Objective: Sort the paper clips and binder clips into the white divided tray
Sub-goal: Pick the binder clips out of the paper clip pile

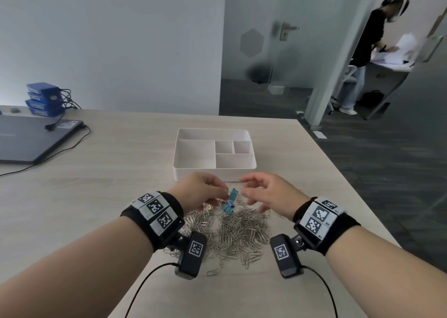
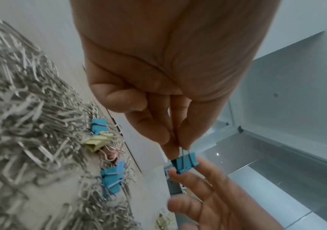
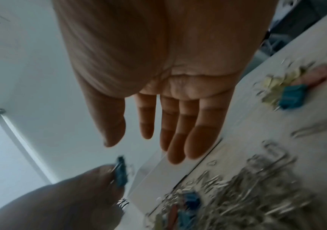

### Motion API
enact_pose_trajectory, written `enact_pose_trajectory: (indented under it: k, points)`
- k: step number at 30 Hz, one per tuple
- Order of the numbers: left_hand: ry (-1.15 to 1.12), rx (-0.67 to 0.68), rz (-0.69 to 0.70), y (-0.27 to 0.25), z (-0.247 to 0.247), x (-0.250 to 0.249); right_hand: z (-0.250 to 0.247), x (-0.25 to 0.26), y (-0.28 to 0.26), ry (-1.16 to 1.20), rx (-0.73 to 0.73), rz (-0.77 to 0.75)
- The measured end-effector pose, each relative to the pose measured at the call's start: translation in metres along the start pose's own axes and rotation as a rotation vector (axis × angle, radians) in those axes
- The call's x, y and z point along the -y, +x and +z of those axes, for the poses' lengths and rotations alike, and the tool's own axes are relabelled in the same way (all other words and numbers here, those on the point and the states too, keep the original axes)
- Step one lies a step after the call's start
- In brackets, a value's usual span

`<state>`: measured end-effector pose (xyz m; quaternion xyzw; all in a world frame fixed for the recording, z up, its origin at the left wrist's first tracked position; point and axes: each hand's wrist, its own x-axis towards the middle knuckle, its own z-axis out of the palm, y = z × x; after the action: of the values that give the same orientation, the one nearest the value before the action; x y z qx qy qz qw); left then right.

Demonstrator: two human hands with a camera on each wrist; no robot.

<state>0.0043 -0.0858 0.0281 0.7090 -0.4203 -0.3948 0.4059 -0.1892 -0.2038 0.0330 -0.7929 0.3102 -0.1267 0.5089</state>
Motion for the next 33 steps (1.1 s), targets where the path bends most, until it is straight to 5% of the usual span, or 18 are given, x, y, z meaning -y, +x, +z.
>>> enact_pose_trajectory:
  k: [6,13,20,27,33]
  points:
    - [-0.044,-0.019,0.041,0.000,0.005,-0.002,0.009,-0.004,0.013,0.070,-0.023,0.006]
    - [0.375,-0.195,0.083,0.007,-0.026,0.022,-0.039,-0.042,0.024,-0.676,-0.266,0.237]
    - [0.611,-0.078,0.035,0.012,-0.025,0.028,-0.041,-0.035,0.028,-0.818,-0.256,0.280]
    - [0.863,0.023,0.080,0.021,-0.007,0.020,0.025,0.010,0.031,-0.631,0.103,0.006]
    - [0.826,-0.027,0.105,0.025,-0.010,0.024,0.051,0.020,0.043,-0.735,0.154,-0.016]
